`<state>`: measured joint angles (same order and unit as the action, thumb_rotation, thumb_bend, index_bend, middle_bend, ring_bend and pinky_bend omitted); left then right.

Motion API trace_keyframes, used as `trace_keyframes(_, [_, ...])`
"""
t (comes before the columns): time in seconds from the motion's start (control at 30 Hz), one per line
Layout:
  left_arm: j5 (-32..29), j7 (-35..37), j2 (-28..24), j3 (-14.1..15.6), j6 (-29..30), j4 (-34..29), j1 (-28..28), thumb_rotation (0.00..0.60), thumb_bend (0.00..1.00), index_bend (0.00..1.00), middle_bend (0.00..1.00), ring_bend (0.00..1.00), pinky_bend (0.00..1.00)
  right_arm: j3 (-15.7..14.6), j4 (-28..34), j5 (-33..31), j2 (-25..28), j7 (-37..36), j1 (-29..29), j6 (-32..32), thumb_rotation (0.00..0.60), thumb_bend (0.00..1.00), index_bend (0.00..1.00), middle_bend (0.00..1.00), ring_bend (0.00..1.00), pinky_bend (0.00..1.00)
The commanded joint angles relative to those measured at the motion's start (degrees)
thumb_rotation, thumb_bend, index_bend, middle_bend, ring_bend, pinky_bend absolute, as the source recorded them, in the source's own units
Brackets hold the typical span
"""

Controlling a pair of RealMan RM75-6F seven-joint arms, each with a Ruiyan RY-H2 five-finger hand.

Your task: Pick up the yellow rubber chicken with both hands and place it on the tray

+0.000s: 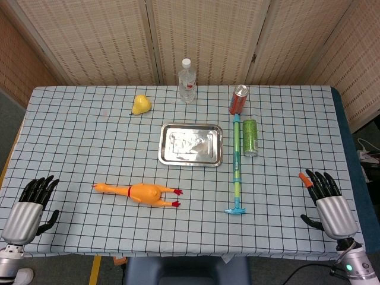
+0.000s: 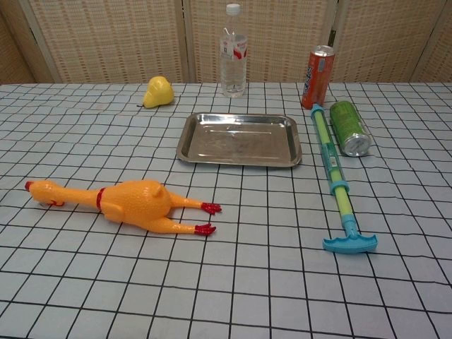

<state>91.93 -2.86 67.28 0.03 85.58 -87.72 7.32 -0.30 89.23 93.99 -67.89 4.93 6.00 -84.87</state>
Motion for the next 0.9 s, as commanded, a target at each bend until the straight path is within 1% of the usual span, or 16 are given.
trace_keyframes(0.03, [-0.09, -0.33, 0.38, 0.39, -1.14, -0.19, 0.17, 0.600, 0.42, 0.00, 0.00, 0.00, 0.07, -0.17, 0.07, 0.16, 0.10, -0.01, 0.02, 0.13, 0.600, 0.06, 0.00, 0.00, 0.00, 0.00])
trace_keyframes(0.17, [0.99, 0.44, 2.02, 0.41, -2.67, -0.05, 1.62, 0.600, 0.42, 0.00, 0.00, 0.00, 0.08, -0.34, 0.35, 0.06, 0.57, -0.12, -0.21, 0.03, 0.600, 0.06, 0.00, 0.00, 0.00, 0.00])
trace_keyframes(0.23, [1.16, -0.93, 3.15, 0.34, -5.14, 0.22, 3.17, 0.600, 0.42, 0.00, 0.00, 0.00, 0.09, -0.23, 0.60, -0.11, 0.75, -0.26, -0.32, -0.17, 0.600, 0.06, 0.00, 0.00, 0.00, 0.00])
trace_keyframes(0.33, [-0.29, -6.52, 3.57, 0.03, -11.33, -1.71, 6.27, 0.600, 0.42, 0.00, 0.00, 0.00, 0.10, -0.19, 0.66, -0.47, 0.70, 0.50, -0.31, 0.18, 0.600, 0.06, 0.00, 0.00, 0.00, 0.00])
trace_keyframes(0.4, [-1.47, -8.65, 4.20, -0.83, -15.13, -2.95, 8.70, 0.600, 0.42, 0.00, 0.00, 0.00, 0.10, -0.29, 0.89, -0.89, 0.65, 0.93, -0.09, 1.07, 0.600, 0.06, 0.00, 0.00, 0.00, 0.00])
trace_keyframes(0.5, [-2.99, -10.56, 5.53, -2.38, -19.15, -3.32, 11.88, 0.600, 0.42, 0.00, 0.02, 0.00, 0.10, -0.20, 0.89, -1.68, 0.49, 1.59, 0.33, 2.39, 0.600, 0.06, 0.00, 0.00, 0.00, 0.00])
trace_keyframes(0.7, [-5.89, -12.95, 8.00, -4.42, -25.51, -2.82, 17.02, 0.600, 0.42, 0.00, 0.02, 0.00, 0.10, 0.36, 0.87, -3.70, 0.23, 2.40, 0.91, 4.25, 0.600, 0.06, 0.00, 0.00, 0.00, 0.00])
trace_keyframes(0.9, [-8.67, -16.04, 10.31, -4.69, -30.43, -2.18, 20.62, 0.600, 0.42, 0.00, 0.02, 0.00, 0.11, 0.54, 0.98, -4.73, 0.48, 1.98, 1.17, 5.17, 0.600, 0.06, 0.00, 0.00, 0.00, 0.00])
